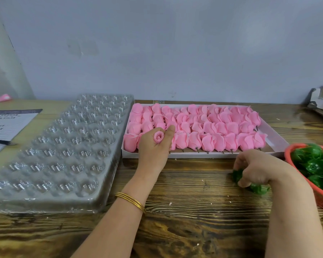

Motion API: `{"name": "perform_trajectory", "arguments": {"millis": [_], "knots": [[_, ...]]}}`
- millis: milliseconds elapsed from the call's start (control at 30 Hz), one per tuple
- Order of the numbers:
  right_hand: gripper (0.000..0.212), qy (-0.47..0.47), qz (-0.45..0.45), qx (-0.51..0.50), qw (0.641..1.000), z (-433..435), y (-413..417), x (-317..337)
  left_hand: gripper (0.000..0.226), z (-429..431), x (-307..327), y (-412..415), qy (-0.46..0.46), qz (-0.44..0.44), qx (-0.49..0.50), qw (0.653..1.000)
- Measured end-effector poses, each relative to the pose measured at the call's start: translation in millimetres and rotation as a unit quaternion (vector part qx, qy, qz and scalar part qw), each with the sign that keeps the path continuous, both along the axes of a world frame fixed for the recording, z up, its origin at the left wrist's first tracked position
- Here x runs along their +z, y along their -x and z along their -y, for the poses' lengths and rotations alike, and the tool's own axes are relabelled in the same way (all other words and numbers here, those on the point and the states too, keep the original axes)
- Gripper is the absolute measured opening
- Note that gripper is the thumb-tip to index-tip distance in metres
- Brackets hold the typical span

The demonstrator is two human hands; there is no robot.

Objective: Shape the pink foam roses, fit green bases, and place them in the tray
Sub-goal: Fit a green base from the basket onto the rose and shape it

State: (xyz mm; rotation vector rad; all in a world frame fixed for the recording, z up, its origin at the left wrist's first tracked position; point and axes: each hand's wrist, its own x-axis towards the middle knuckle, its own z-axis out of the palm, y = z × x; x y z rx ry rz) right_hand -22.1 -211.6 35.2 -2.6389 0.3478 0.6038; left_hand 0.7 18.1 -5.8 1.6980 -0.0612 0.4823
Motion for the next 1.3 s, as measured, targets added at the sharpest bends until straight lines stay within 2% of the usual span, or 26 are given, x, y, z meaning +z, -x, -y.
{"name": "perform_trajectory", "arguments": {"millis": [100, 233, 433, 633, 800, 967, 1067, 1300], "knots": [[0.035, -0.014, 0.029, -0.025, 0.999, 1, -1, 1, 0.059, 1, 1, 1, -0.001, -0.002, -0.004, 1.000], [0.036, -0.069, 0.129, -0.025, 0.989, -7, -1, 1, 0.060, 1, 1, 1, 0.000, -0.001, -0.011, 1.000], [0.031, -0.188, 0.269, 0.046, 0.944, -31, 3, 3, 0.055, 1, 0, 0, 0.002, -0.006, -0.023, 1.000], [0.035, -0.304, 0.312, 0.091, 0.895, -66, -1, -3, 0.048, 1, -6, -4, 0.043, -0.020, -0.032, 0.998], [0.040, -0.283, 0.319, 0.127, 0.895, -89, -3, -18, 0.057, -6, 1, -6, 0.164, -0.048, -0.050, 0.984], [0.048, -0.247, 0.331, 0.120, 0.903, -106, -3, -30, 0.055, -11, 3, -10, 0.264, -0.070, -0.052, 0.961], [0.043, -0.242, 0.334, 0.121, 0.903, -113, -2, -36, 0.050, -13, 3, -12, 0.292, -0.083, -0.065, 0.951], [0.034, -0.266, 0.371, 0.099, 0.884, -123, -1, -40, 0.055, -11, 7, -9, 0.307, -0.105, -0.117, 0.939]]}}
